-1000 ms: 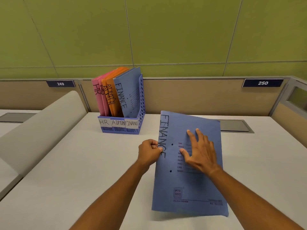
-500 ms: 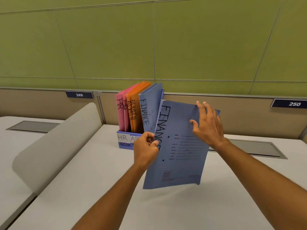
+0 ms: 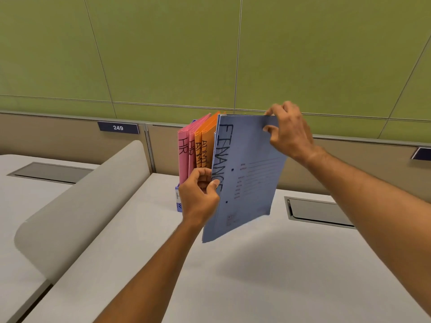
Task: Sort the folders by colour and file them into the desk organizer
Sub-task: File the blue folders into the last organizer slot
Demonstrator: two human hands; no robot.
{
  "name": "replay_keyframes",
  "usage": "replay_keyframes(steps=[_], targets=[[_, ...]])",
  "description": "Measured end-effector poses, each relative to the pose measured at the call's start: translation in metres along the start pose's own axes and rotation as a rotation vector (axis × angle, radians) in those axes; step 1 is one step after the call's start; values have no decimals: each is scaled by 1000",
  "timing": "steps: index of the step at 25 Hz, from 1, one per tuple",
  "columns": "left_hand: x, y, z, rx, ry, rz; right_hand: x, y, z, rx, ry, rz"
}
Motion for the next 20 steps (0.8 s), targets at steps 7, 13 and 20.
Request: replay_keyframes(steps=[7,13,20], targets=[[0,-24,1,-109,49,80,-5,-57,-26,107,-22,68],[-9,-43,-3,-194,52,105,-21,-86,-31,152,-58,104],[-31,-67,-12,-222,47,76,-43,-113,-22,169,-34,118]])
Point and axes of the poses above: each hand's wrist, its own y-axis away from the middle knuckle, its own x-axis out of the back of the hand, z = x × y, the point moved 3 cm from there along -y, towards the middle knuckle, and after that the axes turned 1 degree about x, right-handed, at the moved point
